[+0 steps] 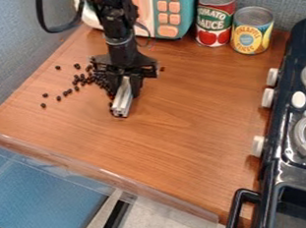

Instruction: Sweep into pile

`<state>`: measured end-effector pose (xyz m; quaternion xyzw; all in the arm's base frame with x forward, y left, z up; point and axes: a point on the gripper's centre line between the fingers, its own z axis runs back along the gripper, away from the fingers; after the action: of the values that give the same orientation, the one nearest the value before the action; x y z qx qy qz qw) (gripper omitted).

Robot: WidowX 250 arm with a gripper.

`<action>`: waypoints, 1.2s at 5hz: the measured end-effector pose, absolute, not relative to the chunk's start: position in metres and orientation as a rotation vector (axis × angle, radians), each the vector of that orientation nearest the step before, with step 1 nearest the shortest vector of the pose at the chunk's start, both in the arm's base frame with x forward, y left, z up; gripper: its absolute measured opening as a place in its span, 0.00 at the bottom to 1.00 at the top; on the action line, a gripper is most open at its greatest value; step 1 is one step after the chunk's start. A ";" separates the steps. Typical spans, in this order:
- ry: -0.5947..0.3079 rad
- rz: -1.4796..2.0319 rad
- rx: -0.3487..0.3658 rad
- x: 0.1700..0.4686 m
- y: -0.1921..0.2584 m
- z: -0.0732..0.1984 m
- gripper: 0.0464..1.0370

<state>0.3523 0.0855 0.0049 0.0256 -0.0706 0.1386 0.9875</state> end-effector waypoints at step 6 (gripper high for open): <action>-0.133 0.365 0.016 0.345 0.113 0.008 0.34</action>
<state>0.3454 0.1126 0.0078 0.0078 -0.0662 0.1814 0.9811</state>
